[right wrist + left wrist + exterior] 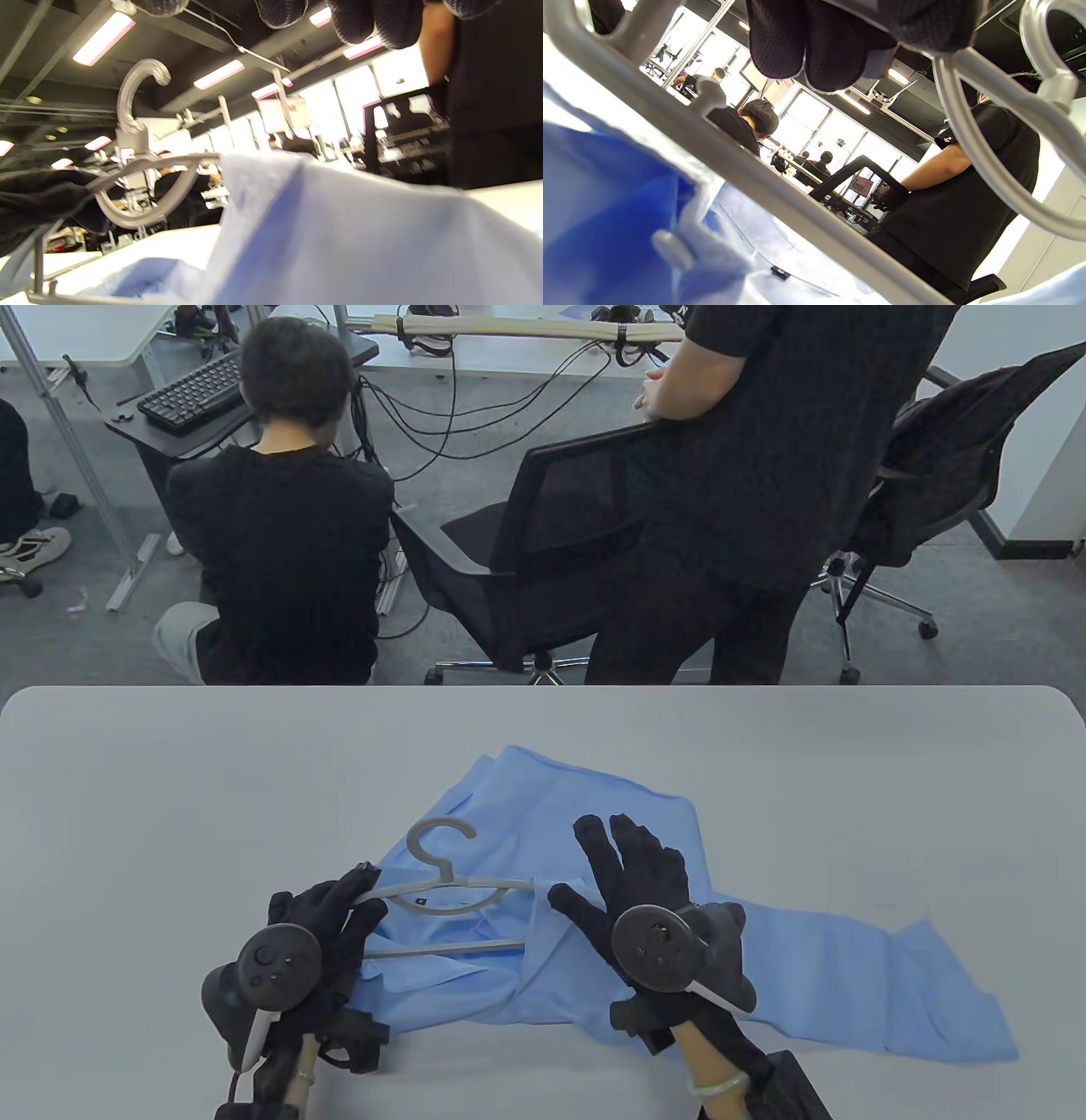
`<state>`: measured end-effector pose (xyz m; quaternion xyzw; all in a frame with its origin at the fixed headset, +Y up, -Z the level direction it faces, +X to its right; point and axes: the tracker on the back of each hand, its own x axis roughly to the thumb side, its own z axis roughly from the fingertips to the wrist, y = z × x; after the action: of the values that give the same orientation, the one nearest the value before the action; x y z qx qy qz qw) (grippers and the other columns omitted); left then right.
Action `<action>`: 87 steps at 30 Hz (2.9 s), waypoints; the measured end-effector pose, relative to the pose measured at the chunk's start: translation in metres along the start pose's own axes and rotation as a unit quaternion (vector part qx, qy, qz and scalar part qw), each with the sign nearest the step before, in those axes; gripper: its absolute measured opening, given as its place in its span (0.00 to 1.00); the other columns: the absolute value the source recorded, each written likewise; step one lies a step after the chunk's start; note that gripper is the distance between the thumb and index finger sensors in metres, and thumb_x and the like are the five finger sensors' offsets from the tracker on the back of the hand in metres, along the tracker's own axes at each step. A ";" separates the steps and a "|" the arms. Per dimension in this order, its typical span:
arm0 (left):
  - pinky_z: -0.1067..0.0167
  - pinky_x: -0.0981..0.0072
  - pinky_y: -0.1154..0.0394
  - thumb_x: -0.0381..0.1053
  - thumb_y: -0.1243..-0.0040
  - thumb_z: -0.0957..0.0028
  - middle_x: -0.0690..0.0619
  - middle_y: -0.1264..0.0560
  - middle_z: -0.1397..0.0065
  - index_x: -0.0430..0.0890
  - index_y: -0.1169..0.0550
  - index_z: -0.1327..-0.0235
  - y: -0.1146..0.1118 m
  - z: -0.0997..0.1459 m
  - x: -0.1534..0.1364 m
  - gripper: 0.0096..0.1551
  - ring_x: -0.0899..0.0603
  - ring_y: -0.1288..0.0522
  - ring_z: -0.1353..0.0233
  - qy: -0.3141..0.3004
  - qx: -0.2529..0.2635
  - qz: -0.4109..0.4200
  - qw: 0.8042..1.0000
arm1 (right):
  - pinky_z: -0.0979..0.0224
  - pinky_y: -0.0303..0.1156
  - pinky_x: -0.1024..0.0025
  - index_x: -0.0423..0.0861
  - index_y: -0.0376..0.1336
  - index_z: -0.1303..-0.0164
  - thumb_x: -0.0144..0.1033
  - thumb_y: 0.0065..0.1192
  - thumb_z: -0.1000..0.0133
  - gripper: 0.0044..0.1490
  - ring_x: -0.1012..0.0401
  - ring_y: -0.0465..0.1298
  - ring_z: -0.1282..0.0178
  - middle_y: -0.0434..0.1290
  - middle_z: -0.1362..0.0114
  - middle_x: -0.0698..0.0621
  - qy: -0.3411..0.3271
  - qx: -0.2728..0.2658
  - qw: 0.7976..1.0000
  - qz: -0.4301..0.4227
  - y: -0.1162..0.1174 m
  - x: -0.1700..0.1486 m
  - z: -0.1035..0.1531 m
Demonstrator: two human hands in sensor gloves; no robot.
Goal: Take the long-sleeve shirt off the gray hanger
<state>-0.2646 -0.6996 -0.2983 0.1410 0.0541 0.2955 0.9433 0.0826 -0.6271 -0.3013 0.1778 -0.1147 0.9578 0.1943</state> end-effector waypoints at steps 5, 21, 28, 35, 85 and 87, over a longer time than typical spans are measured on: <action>0.19 0.52 0.53 0.66 0.44 0.49 0.66 0.21 0.37 0.66 0.26 0.33 0.004 0.003 0.004 0.29 0.51 0.28 0.24 -0.010 0.017 0.003 1.000 | 0.36 0.57 0.17 0.27 0.45 0.08 0.62 0.36 0.29 0.56 0.18 0.60 0.24 0.54 0.18 0.10 0.013 0.080 0.997 -0.013 0.027 0.003 -0.002; 0.19 0.54 0.58 0.65 0.42 0.50 0.65 0.22 0.39 0.65 0.26 0.34 0.020 0.009 0.016 0.28 0.50 0.30 0.25 -0.046 0.059 0.026 0.997 | 0.33 0.58 0.21 0.29 0.36 0.10 0.34 0.41 0.25 0.40 0.22 0.59 0.23 0.51 0.18 0.13 -0.014 -0.025 0.994 0.106 0.075 0.029 -0.002; 0.19 0.55 0.59 0.65 0.41 0.50 0.64 0.21 0.39 0.64 0.25 0.34 0.027 0.008 0.005 0.28 0.50 0.30 0.26 -0.025 0.073 0.036 0.996 | 0.33 0.67 0.28 0.35 0.45 0.11 0.28 0.43 0.27 0.34 0.30 0.68 0.24 0.60 0.17 0.23 0.004 -0.015 0.995 0.098 0.073 0.014 -0.007; 0.19 0.55 0.60 0.65 0.42 0.50 0.64 0.21 0.39 0.64 0.26 0.34 0.040 0.006 -0.013 0.28 0.49 0.30 0.26 0.007 0.100 0.051 0.994 | 0.34 0.70 0.30 0.35 0.49 0.12 0.26 0.44 0.28 0.32 0.31 0.71 0.26 0.61 0.17 0.23 0.044 -0.005 0.998 0.038 0.063 -0.005 -0.012; 0.28 0.44 0.44 0.61 0.49 0.40 0.56 0.23 0.42 0.60 0.31 0.25 0.060 0.024 -0.069 0.29 0.48 0.25 0.44 0.182 0.147 0.129 0.964 | 0.32 0.60 0.23 0.32 0.49 0.10 0.46 0.47 0.28 0.43 0.24 0.60 0.21 0.52 0.15 0.17 -0.130 0.280 0.945 0.110 0.171 0.033 0.006; 0.28 0.43 0.44 0.60 0.50 0.39 0.55 0.23 0.42 0.60 0.33 0.23 0.061 0.025 -0.072 0.29 0.48 0.25 0.44 0.196 0.143 0.126 0.962 | 0.32 0.60 0.23 0.32 0.49 0.10 0.45 0.47 0.28 0.42 0.24 0.60 0.21 0.52 0.15 0.17 -0.129 0.281 0.945 0.107 0.170 0.033 0.005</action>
<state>-0.3526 -0.6986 -0.2547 0.2196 0.2619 0.4227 0.8394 -0.0141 -0.7705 -0.3097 0.3340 0.1167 0.9352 0.0159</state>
